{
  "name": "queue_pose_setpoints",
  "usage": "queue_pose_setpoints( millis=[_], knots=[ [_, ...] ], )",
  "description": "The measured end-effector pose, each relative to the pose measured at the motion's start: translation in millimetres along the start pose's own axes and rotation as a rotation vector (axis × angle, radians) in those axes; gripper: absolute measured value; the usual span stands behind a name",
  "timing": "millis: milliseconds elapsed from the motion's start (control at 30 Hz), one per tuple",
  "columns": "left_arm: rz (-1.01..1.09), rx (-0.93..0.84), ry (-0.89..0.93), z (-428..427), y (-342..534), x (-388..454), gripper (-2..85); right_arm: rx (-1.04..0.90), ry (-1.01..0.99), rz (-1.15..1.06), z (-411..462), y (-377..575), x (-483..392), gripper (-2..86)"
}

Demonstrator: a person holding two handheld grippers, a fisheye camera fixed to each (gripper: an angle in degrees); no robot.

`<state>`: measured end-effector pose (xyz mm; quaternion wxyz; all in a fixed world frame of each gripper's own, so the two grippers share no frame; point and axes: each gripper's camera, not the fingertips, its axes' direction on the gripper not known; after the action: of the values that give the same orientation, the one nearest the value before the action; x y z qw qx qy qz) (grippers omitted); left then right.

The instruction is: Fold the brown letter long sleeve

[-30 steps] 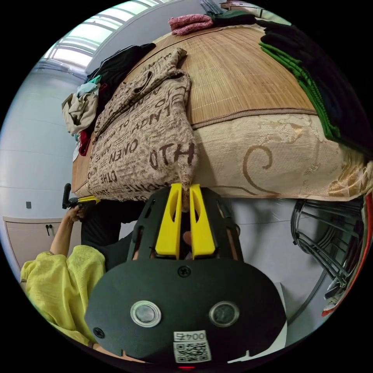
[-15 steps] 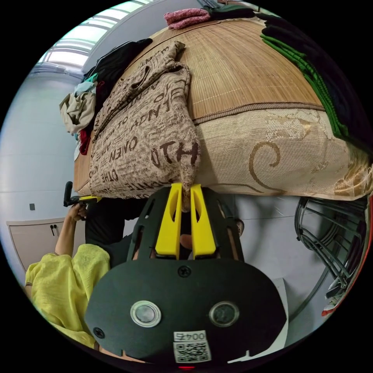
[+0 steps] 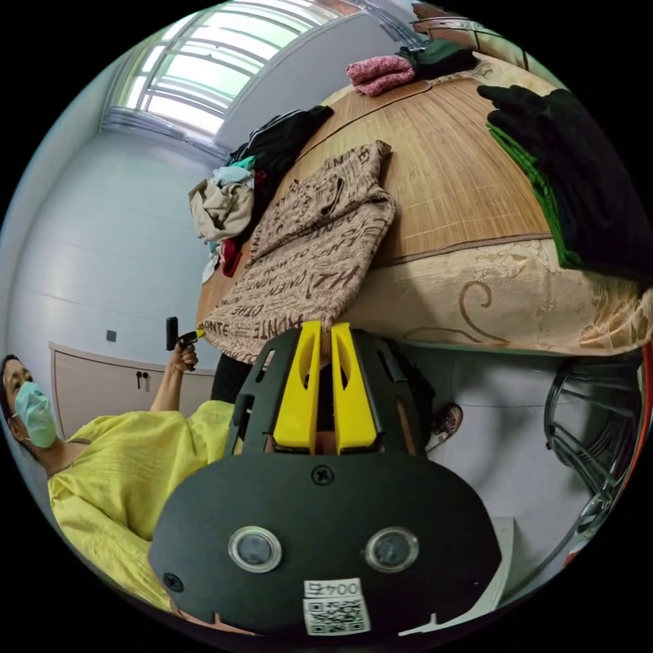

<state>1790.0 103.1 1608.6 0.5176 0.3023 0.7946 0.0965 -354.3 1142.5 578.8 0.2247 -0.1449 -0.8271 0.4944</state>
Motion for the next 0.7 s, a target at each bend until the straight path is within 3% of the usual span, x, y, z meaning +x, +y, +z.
queue_pose_setpoints(
  millis=[400, 700],
  knots=[
    [-0.033, 0.115, 0.180, 3, 148, -78, 3.9, 0.249, -0.332, 0.157, -66, 70, 3, 3.7],
    [-0.167, 0.325, 0.299, -18, 123, -108, 4.1, 0.372, -0.429, 0.240, -76, 16, 5, 3.7]
  ],
)
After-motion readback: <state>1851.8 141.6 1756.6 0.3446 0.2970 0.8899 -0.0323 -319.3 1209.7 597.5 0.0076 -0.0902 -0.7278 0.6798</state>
